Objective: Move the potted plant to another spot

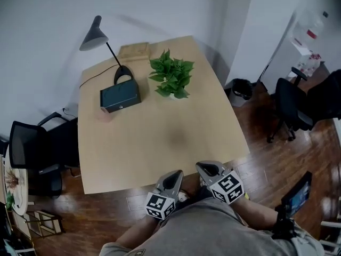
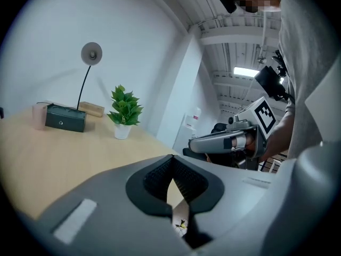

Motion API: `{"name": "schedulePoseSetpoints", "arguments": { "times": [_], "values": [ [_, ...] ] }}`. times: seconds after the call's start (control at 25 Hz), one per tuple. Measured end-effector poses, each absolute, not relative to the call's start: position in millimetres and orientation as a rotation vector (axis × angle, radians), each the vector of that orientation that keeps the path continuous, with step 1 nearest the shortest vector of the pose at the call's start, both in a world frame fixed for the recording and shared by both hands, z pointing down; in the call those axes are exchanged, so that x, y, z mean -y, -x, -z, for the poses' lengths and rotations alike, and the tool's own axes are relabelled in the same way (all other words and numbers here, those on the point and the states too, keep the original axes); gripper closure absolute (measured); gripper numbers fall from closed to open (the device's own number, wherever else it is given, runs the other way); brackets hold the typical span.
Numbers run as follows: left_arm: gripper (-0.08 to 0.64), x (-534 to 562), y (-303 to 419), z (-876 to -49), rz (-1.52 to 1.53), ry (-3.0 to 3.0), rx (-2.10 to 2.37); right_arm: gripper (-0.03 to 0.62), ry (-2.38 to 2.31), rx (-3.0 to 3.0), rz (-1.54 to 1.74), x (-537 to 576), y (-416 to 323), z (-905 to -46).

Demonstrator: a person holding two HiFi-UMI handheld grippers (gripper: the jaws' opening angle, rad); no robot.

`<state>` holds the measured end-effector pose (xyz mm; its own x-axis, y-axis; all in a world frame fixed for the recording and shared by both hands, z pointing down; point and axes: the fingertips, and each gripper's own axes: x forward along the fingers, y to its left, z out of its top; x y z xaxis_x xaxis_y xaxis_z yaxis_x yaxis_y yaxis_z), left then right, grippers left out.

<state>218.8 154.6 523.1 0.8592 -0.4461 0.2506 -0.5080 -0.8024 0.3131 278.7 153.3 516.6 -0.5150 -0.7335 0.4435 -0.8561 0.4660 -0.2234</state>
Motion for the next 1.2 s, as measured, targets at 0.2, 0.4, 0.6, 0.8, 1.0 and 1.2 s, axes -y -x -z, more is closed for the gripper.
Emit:
{"name": "schedulePoseSetpoints", "arguments": {
  "times": [0.2,0.4,0.6,0.8,1.0,1.2],
  "values": [
    [0.558,-181,-214,-517,-0.219,-2.665,0.754,0.588,-1.341,2.466,-0.718,-193,-277,-520],
    [0.558,-192,-215,-503,-0.181,-2.687,0.844,0.588,-1.316,2.519,-0.691,-198,-283,-511],
    [0.558,-203,-215,-496,-0.156,-2.662,0.930,0.588,-1.252,2.577,-0.637,-205,-277,-502],
    [0.558,-210,-210,-495,-0.153,-2.631,1.011,0.588,-1.163,2.623,-0.591,-208,-266,-496],
    [0.558,-219,-198,-494,-0.144,-2.599,1.097,0.588,-1.071,2.649,-0.538,-213,-257,-492],
    [0.558,-221,-188,-493,-0.126,-2.566,1.176,0.588,-1.026,2.680,-0.527,-210,-250,-490]
  ]
}}
